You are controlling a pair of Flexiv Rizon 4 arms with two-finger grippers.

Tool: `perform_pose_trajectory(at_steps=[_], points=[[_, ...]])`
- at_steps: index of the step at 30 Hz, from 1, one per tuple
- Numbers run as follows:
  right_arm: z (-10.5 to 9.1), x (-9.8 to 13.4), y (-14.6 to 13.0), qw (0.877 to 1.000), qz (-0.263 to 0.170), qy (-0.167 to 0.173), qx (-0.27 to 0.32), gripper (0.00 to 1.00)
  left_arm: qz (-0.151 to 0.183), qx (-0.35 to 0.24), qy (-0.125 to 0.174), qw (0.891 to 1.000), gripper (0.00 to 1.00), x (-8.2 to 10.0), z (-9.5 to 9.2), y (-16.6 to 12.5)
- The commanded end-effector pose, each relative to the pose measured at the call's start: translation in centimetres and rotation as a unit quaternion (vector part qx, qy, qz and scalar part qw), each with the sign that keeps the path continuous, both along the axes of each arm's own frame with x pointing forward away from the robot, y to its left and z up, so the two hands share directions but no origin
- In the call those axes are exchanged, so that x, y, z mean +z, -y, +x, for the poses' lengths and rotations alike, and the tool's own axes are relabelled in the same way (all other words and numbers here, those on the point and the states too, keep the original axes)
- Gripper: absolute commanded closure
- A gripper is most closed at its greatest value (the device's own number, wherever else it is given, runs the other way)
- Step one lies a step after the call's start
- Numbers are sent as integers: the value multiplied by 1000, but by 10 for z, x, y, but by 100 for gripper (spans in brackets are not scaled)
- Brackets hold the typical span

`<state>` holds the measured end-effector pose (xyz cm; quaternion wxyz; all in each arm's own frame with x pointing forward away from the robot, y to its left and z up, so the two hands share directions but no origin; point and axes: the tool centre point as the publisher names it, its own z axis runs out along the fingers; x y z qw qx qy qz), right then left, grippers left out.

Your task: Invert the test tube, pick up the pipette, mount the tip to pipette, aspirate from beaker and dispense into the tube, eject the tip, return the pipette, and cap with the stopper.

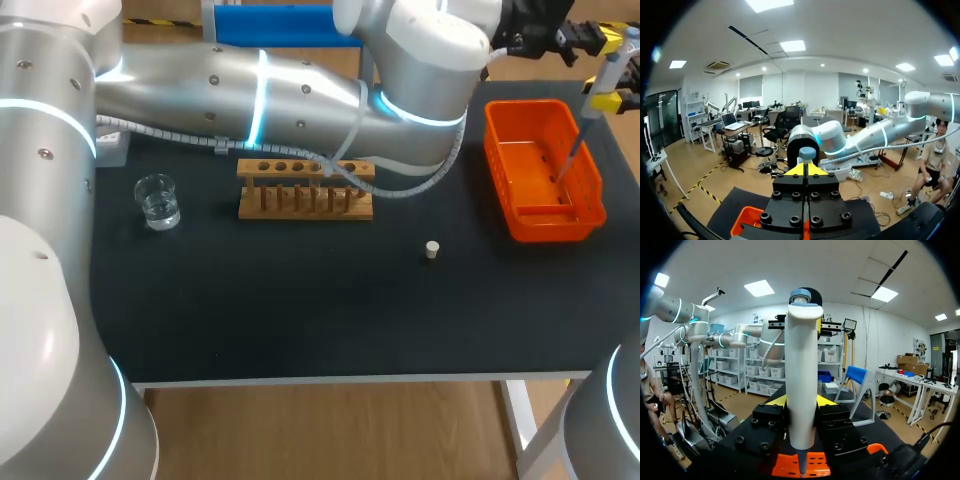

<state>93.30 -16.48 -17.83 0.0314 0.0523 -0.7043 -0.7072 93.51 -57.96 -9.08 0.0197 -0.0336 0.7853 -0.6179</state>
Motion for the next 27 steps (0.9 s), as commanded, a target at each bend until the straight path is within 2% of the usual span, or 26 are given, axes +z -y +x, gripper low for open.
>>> perform_pose_trajectory(at_steps=[1, 21, 27], points=[[1, 9, 0, 1000, -1, 0, 2, 100, -36, 2, 4, 999, 100, -15, 0, 5], [1, 9, 0, 1000, -1, 0, 2, 100, -28, 3, -4, 1000, 100, -25, 0, 5], [1, 9, 0, 1000, -1, 0, 2, 100, -30, 5, -3, 1000, 100, -23, 0, 3]])
